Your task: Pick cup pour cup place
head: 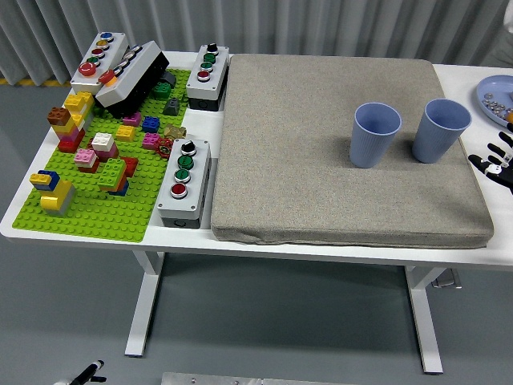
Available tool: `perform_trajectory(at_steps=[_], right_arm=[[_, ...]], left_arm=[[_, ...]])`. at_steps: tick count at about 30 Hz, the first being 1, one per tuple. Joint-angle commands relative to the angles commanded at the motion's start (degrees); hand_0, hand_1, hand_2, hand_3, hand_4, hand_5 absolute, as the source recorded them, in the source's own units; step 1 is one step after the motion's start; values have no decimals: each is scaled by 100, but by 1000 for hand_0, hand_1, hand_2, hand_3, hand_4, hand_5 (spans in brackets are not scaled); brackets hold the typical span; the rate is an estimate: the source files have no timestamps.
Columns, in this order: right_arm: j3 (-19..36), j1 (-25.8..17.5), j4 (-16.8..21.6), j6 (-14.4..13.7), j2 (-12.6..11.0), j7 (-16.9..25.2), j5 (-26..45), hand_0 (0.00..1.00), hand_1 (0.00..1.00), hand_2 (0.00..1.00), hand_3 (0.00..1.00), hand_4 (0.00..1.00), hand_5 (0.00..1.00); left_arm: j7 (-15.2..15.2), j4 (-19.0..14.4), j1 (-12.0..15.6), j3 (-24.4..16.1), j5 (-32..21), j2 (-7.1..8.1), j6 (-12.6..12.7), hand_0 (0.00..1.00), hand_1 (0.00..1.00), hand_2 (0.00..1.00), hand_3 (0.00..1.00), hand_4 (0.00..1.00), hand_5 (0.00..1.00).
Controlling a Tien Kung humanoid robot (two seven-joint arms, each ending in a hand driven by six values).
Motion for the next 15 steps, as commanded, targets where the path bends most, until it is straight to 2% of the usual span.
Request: perform_trajectory(at_steps=[5,15], right_arm=[[-149,170,-227,-133,70,175,47,941,888,969,974,887,314],[-331,421,-663,-225,157,352,134,943,889,969,967,884,319]], left_arm=[[-3,0,-6,63,-49,6,-1,848,833,852,766,623,954],[-6,0,-4,198,-146,21,-8,847,833,850,764,623,952]])
